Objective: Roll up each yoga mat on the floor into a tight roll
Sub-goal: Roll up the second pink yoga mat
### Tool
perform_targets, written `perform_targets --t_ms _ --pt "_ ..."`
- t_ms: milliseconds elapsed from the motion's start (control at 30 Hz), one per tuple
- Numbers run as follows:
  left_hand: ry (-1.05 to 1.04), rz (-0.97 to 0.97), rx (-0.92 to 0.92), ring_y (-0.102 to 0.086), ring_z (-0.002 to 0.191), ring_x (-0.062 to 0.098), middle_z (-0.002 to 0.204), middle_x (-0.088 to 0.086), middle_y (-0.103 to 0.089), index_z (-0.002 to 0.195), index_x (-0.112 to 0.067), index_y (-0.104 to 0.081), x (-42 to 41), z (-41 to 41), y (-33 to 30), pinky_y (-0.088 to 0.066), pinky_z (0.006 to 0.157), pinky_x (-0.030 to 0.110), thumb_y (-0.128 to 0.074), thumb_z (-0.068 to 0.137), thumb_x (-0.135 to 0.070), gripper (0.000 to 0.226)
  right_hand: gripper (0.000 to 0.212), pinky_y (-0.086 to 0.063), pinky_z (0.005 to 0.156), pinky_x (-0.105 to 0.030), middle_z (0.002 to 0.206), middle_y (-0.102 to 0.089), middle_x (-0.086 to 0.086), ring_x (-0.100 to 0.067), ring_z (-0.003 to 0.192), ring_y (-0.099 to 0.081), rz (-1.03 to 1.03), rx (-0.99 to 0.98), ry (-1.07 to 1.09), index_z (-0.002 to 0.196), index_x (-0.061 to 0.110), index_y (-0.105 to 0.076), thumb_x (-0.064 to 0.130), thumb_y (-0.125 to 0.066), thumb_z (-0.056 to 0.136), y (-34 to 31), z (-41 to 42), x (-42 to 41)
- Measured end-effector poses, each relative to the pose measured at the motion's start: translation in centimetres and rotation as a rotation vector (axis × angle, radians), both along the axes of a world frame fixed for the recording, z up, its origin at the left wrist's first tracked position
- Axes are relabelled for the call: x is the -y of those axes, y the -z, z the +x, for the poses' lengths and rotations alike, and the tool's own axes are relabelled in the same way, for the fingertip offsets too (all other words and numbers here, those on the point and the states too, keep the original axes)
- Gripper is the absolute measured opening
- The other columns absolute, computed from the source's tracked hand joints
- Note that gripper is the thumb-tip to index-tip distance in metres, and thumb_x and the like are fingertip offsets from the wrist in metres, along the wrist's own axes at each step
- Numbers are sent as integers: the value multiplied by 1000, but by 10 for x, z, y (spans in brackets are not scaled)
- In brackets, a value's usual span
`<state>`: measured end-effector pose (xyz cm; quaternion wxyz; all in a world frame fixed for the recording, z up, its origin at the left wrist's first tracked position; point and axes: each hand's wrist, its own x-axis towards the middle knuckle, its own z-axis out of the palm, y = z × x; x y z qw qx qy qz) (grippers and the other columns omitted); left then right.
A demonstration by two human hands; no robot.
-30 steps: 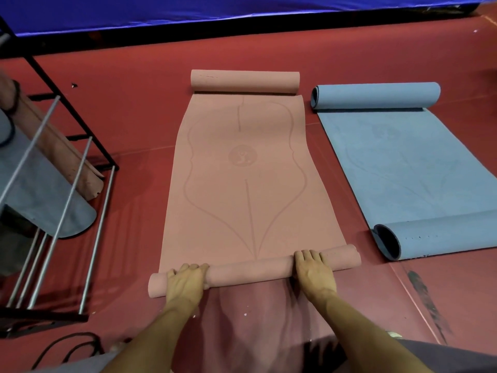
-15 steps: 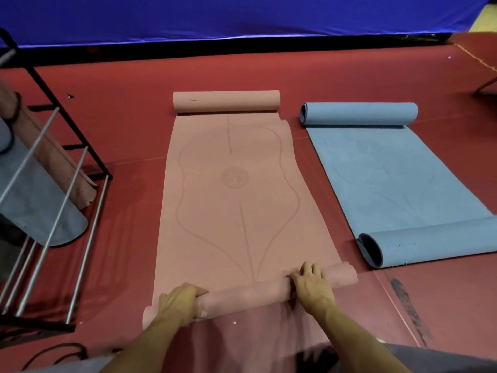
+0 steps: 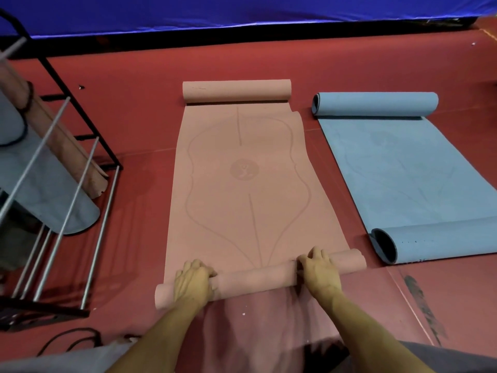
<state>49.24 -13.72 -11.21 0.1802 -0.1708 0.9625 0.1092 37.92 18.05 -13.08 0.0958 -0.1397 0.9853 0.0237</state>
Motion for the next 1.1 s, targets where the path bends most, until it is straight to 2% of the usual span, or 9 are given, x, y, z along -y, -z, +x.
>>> perform_targets --t_ms 167,300,400,467,533,700,833,967,1100 --pt "-48 -41 -103 -54 110 18 111 -10 -63 122 -37 -64 -8 5 7 -43 87 33 -61 92 -26 32 16 -48 75 -37 109 -59 -1 -26 105 -54 -162 -6 33 111 19 -63 26 -58 97 -2 7 2" --pt "-82 -53 -87 -56 106 19 102 -6 -71 111 -31 -72 -12 0 5 -46 78 33 -54 86 -16 34 39 -51 90 -38 124 -59 -1 -27 118 -51 -116 70 -18 120 19 -63 33 -68 84 -3 11 10" --pt "-84 -28 -84 -56 112 19 106 -7 -70 107 -28 -73 -16 -2 2 -46 88 34 -57 86 -47 33 42 -48 95 -38 121 -58 -5 -29 109 -51 -52 42 18 118 22 -68 30 -78 79 -2 10 11" --pt "-70 -47 -66 -53 117 17 117 -11 -64 111 -33 -71 -18 -1 6 -40 97 36 -65 77 -73 53 40 -46 94 -39 112 -56 -5 -28 100 -50 -5 0 29 112 26 -69 33 -81 74 1 8 10" --pt "-64 -68 -76 -51 119 15 121 -13 -59 114 -38 -68 -17 1 9 -35 99 38 -72 66 -80 64 39 -46 94 -38 108 -56 -3 -27 99 -52 9 -12 12 111 27 -68 33 -81 74 2 6 10" --pt "-51 -119 -56 -53 116 15 115 -12 -62 117 -35 -63 -17 -3 8 -36 92 35 -78 79 -50 43 49 -49 82 -36 110 -59 2 -23 103 -58 12 22 11 118 24 -57 37 -82 78 -5 1 16" --pt "-68 -103 -69 -55 115 14 111 -12 -68 116 -35 -64 -13 -5 8 -35 90 35 -76 83 -47 37 33 -47 80 -35 106 -59 2 -23 102 -58 -18 26 2 107 23 -60 34 -78 82 -9 -4 17" --pt "-66 -49 -86 -53 119 15 116 -14 -70 123 -39 -59 -10 -5 8 -35 96 36 -73 88 -48 39 28 -46 93 -37 119 -60 0 -25 114 -54 -61 44 -3 115 23 -63 33 -66 89 -7 -8 19" --pt "-61 -5 -68 -48 128 16 130 -16 -66 134 -38 -58 -12 -8 8 -31 106 37 -66 96 -45 40 45 -36 111 -42 141 -51 -4 -27 133 -43 -37 88 -2 133 23 -59 40 -56 91 -7 -7 25"
